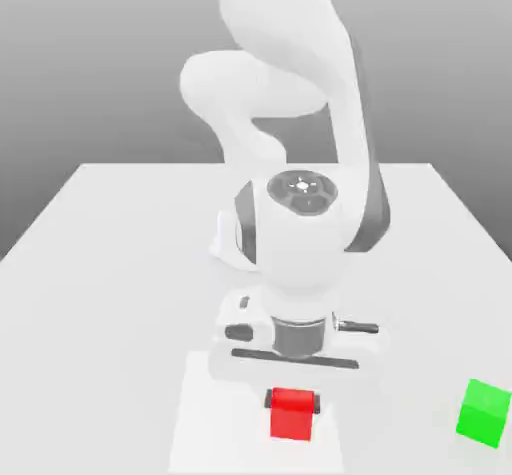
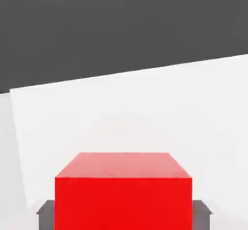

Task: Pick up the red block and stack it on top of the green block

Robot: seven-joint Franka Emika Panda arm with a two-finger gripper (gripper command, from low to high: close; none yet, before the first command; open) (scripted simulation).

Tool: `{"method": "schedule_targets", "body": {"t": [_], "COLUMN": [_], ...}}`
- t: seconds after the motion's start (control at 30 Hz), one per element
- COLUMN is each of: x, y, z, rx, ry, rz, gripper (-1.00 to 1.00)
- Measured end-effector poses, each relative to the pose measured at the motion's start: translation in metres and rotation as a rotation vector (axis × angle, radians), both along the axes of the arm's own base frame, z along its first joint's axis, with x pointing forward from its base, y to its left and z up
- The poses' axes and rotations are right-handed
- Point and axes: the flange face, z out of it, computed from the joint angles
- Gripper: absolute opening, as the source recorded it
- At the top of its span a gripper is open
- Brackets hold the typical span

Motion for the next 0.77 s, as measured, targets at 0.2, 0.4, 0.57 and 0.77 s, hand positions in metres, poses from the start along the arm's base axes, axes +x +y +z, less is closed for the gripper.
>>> {"method": "schedule_targets", "body": {"t": [0.2, 0.4, 0.57, 0.77], "x": [0.001, 0.011, -0.003, -0.007], "y": [0.0, 0.11, 0.225, 0.239], "z": [0.037, 0.074, 0.07, 0.035], "rx": [0.0, -0.001, 0.0, 0.0], "ry": [0.0, 0.005, 0.001, 0.001], "rz": [0.0, 0.313, 0.619, 0.657], "gripper": [-1.0, -1.0, -1.0, 1.0]}}
